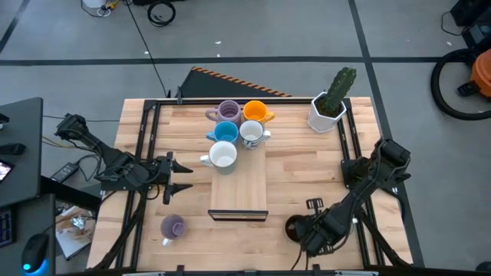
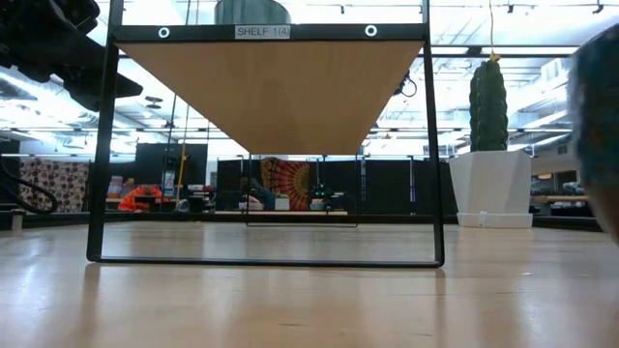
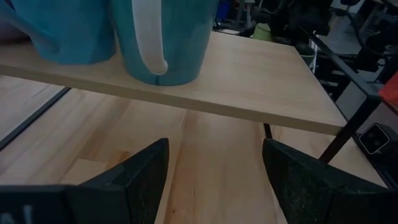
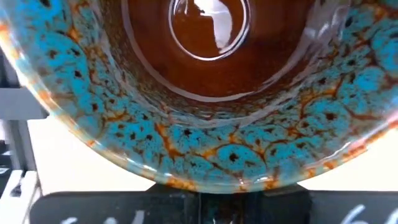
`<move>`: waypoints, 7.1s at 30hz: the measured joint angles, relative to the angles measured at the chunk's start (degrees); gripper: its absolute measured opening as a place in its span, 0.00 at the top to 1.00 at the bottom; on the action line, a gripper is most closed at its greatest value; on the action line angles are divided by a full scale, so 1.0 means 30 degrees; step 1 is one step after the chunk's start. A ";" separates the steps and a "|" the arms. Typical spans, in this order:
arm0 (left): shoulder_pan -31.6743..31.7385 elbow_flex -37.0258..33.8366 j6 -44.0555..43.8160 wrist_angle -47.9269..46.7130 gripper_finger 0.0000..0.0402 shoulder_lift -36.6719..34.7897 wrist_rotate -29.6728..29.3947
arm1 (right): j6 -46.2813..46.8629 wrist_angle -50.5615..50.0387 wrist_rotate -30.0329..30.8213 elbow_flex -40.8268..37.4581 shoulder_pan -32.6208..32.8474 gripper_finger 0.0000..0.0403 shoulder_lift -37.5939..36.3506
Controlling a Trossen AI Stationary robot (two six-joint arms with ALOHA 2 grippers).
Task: Place coffee mugs
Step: Put the brown mug on the shelf, then adjust the blue mug
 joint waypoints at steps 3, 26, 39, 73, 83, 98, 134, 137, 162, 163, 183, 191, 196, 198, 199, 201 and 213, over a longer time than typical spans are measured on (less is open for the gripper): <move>0.0000 0.0000 -0.0012 0.0000 0.34 -0.0002 -0.0003 | 0.0073 -0.0329 0.0012 -0.0006 -0.0357 0.87 -0.0477; 0.0000 0.0000 -0.0493 -0.0036 0.34 -0.0001 0.0991 | 0.1260 -0.3162 0.3018 -0.0687 -0.2786 0.88 -0.6334; 0.0000 0.0000 -0.0916 -0.0015 0.34 0.0000 0.0826 | 0.0249 -0.1063 0.6668 -0.1201 -0.5536 0.88 -1.0093; 0.0051 0.0000 -0.0850 -0.0015 0.34 0.0002 0.0116 | -0.7727 -0.0127 0.3727 0.6366 -1.2302 0.88 -0.2929; 0.0051 0.0000 -0.0865 -0.0007 0.34 0.0002 0.0117 | -0.7579 0.0070 0.3405 0.6471 -1.2724 0.87 -0.2588; 0.0051 0.0000 -0.0875 -0.0013 0.34 0.0002 0.0124 | -0.7549 0.0290 0.3327 0.6457 -1.2717 0.86 -0.2566; 0.0051 0.0000 -0.1025 0.0670 0.34 0.0002 -0.0605 | -0.8620 0.0281 0.2402 0.6442 -1.2717 0.54 -0.2566; 0.0051 0.0000 -0.1032 0.0680 0.34 0.0023 -0.1741 | -0.8722 -0.0183 0.2384 0.6435 -1.2813 0.52 -0.2615; 0.2124 0.0007 0.2178 0.5575 0.34 0.4908 -0.3933 | -0.9003 -0.1363 0.2624 0.6346 -1.2579 0.43 -0.4811; 0.2293 0.0007 0.2263 0.5680 0.34 0.5090 -0.3720 | -0.8941 -0.1329 0.2650 0.6224 -1.2491 0.43 -0.4824; 0.6986 0.0015 0.4366 0.8127 0.34 0.6013 0.4436 | -0.7728 -0.1176 0.3074 0.4745 -1.1191 0.43 -0.4919; 0.7606 0.0013 0.4689 0.8714 0.34 0.6013 0.5113 | -0.7324 -0.1186 0.3766 0.4745 -1.0563 0.43 -0.4919; 0.7694 0.0000 0.4704 0.9198 0.34 0.6510 0.4860 | -0.6925 -0.1183 0.3995 0.4745 -1.0432 0.43 -0.4919; 0.7692 0.0000 0.4692 0.9930 0.34 0.7015 0.4861 | -0.6852 -0.1183 0.4019 0.4745 -1.0405 0.43 -0.4919; 0.7688 0.0000 0.4715 1.0230 0.34 0.7317 0.4862 | -0.6808 -0.1183 0.4017 0.4745 -1.0372 0.43 -0.4919; 0.7686 0.0000 0.4842 1.0753 0.34 0.7875 0.4854 | -0.6644 -0.1183 0.4019 0.4745 -1.0303 0.43 -0.4919; 0.7686 0.0000 0.4793 1.2852 0.34 0.9765 0.4845 | -0.6436 -0.1298 0.4028 0.4738 -0.9867 0.43 -0.4919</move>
